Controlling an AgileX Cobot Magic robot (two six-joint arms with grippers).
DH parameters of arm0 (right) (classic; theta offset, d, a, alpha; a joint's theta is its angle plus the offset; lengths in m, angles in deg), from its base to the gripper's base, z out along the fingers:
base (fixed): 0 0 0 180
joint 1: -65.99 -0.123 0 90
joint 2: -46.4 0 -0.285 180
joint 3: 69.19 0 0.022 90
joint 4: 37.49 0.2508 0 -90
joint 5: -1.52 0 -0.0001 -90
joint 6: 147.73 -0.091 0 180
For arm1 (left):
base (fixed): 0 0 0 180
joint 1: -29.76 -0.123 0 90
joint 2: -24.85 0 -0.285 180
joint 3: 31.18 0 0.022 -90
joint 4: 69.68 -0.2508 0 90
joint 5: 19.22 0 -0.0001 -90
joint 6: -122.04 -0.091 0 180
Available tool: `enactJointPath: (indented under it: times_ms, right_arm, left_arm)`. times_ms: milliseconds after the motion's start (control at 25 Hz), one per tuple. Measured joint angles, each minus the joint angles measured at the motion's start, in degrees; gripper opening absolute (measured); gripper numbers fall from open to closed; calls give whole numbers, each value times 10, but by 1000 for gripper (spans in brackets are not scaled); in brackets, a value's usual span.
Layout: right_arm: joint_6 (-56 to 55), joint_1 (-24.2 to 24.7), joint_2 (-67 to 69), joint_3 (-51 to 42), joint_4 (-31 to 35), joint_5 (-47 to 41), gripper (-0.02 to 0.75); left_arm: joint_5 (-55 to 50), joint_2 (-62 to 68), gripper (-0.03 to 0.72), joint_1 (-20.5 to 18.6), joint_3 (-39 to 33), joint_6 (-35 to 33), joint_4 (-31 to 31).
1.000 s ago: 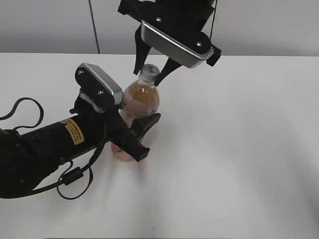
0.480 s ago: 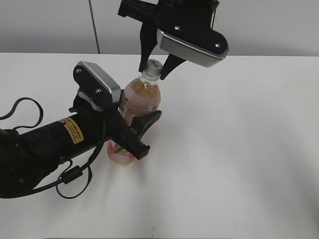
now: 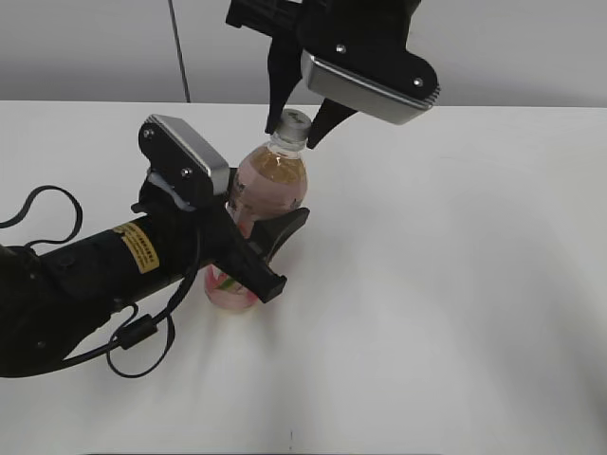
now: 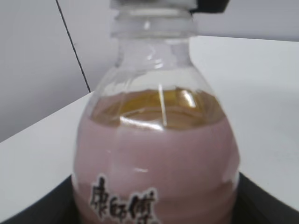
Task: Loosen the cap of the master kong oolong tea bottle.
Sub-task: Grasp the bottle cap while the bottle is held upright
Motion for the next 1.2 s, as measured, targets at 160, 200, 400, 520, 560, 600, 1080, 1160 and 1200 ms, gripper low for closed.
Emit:
enactJointPath:
  times_ms: [160,200,400,520,560,600,1080,1160,1200]
  right_arm:
    - [-1,0,0,1,-8,9,443]
    - [-6,1,0,1,-9,9,500]
    - [-103,1,0,1,0,10,591]
    - [-215,1,-3,1,3,10,590]
    - [-261,1,-7,1,5,10,590]
    - [-308,1,-12,1,7,10,590]
    - [-795,1,-79,1,-17,9,589]
    - [-874,1,-79,1,14,9,589]
    - [-925,1,-79,1,26,9,589]
  left_arm:
    - [3,0,428,1,0,-5,-17]
    - [4,0,428,2,0,-6,-19]
    - [8,0,428,3,0,-7,-24]
    - [9,0,428,3,0,-8,-24]
    - [9,0,428,3,0,-9,-24]
    - [9,0,428,3,0,-9,-24]
    - [13,0,428,3,0,-14,-24]
    - [13,0,428,3,0,-14,-24]
    - [13,0,428,3,0,-14,-24]
